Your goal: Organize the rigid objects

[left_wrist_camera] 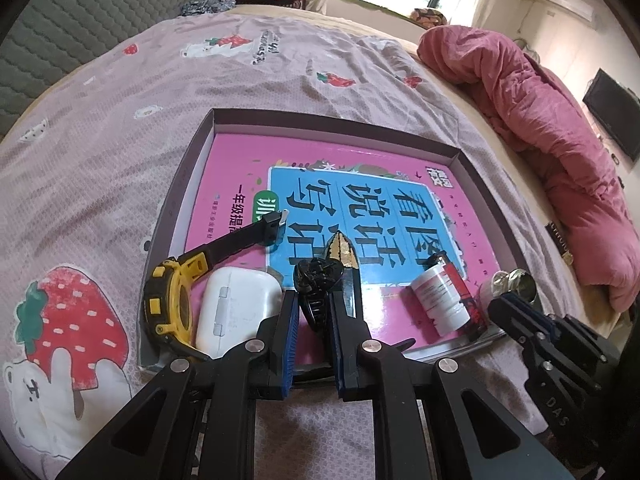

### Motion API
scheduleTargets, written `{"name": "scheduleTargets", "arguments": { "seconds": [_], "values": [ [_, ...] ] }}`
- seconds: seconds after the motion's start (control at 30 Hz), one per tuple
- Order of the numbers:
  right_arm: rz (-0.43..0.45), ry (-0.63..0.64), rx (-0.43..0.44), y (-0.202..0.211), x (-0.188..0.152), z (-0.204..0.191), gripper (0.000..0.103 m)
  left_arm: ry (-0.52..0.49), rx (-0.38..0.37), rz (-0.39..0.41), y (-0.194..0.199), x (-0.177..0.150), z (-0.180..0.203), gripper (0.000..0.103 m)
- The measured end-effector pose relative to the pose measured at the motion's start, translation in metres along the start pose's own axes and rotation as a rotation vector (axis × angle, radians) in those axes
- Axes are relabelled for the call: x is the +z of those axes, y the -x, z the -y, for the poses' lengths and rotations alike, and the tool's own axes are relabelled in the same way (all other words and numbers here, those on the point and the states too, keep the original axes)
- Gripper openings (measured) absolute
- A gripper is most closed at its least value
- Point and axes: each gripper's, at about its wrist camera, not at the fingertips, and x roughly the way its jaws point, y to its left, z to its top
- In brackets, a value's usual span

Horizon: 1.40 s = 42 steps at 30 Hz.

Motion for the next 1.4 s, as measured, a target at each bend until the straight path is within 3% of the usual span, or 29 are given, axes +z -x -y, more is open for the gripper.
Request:
{"name": "scheduleTargets", "arguments": {
  "seconds": [1.07, 1.2, 1.27, 1.33, 1.4],
  "values": [
    [0.017, -0.036, 0.021, 0.020, 0.005, 0.000, 0.011, 0.008, 0.016, -0.024, 0.003, -0.003, -0.004, 0.017],
    [0.018, -0.041, 0.020, 0.023, 0.006, 0.000, 0.011, 0.012, 0.004, -0.012, 0.008, -0.004, -0.005, 0.023],
    [0.021, -0.043, 0.021, 0.025, 0.006, 0.000, 0.011, 0.008, 0.008, -0.003, 0.012, -0.004, -0.005, 0.035],
    [0.026, -0.044, 0.020, 0.028, 0.006, -0.001, 0.017, 0.005, 0.017, 0.010, 0.018, -0.004, -0.004, 0.056],
    [0.028, -0.044, 0.024, 0.031, 0.006, -0.001, 0.022, -0.001, 0.030, 0.026, 0.025, -0.003, -0.003, 0.057]
  ]
}}
